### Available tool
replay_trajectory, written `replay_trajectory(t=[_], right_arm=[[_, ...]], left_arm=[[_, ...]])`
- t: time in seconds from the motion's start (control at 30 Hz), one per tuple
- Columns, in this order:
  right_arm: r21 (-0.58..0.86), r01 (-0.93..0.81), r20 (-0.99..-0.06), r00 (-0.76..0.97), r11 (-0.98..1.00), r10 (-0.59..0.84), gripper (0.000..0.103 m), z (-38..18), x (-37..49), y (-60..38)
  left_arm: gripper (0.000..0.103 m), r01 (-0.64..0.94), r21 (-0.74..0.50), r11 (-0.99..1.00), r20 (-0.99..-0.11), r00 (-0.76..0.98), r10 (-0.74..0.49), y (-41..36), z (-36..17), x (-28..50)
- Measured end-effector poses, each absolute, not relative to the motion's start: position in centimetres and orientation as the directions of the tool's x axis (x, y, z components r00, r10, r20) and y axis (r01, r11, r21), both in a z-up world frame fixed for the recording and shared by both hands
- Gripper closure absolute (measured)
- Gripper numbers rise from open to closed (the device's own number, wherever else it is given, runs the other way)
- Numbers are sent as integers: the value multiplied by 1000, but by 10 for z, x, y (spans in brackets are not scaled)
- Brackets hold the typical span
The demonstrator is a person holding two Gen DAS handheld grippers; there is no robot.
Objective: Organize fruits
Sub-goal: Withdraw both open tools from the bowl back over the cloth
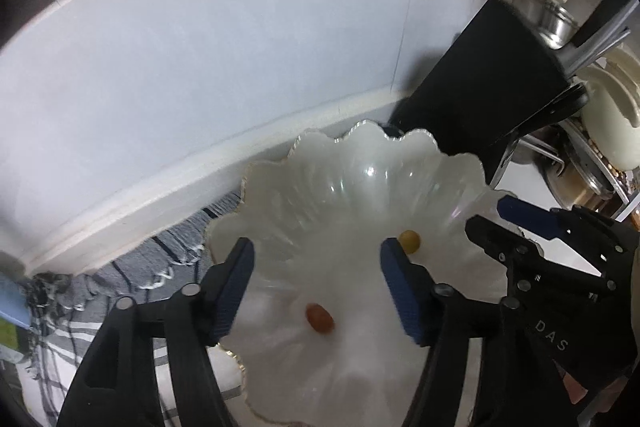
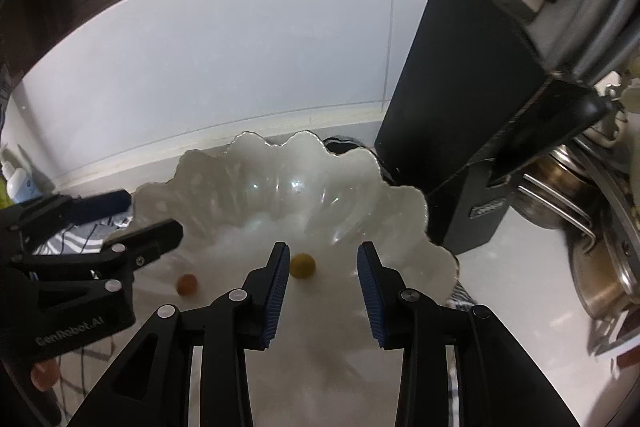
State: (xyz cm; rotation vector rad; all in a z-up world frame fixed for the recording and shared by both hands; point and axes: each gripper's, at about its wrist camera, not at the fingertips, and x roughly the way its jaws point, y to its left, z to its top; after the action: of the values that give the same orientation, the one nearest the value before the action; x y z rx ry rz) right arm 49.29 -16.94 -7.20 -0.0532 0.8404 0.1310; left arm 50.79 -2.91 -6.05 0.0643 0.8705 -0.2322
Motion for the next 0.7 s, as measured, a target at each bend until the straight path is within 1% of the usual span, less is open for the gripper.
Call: replay_trajectory(t=[0.07, 0.13, 0.17, 0.2, 0.37, 0.47, 0.7], right_arm=[[5, -140, -738, 668, 990, 99, 67, -67, 485, -170], [12, -141, -728, 678, 990, 106, 62, -60, 475, -172], [15, -138, -722, 683, 990, 106, 58, -57, 470, -173], [16, -135, -717, 689, 991, 106, 56, -54, 466, -175], [15, -127, -676, 730, 992, 104, 56, -33, 436, -178], [14, -122, -648, 755, 992, 102, 50, -19, 415, -181], [-3, -122, -588, 803, 993, 97, 50, 2, 369, -184]], left_arm=[[27, 225, -23, 974, -746, 644, -166, -29, -51, 499], [23, 228, -13, 974, -732, 661, -164, -28, -42, 489], [23, 228, -7, 974, -724, 670, -162, -27, -38, 484], [22, 228, 2, 974, -711, 685, -159, -27, -32, 476], [15, 231, 34, 972, -659, 737, -152, -24, -11, 443], [14, 238, 28, 971, -637, 753, -166, -23, -4, 426], [14, 236, 19, 972, -591, 786, -179, -19, 13, 378]])
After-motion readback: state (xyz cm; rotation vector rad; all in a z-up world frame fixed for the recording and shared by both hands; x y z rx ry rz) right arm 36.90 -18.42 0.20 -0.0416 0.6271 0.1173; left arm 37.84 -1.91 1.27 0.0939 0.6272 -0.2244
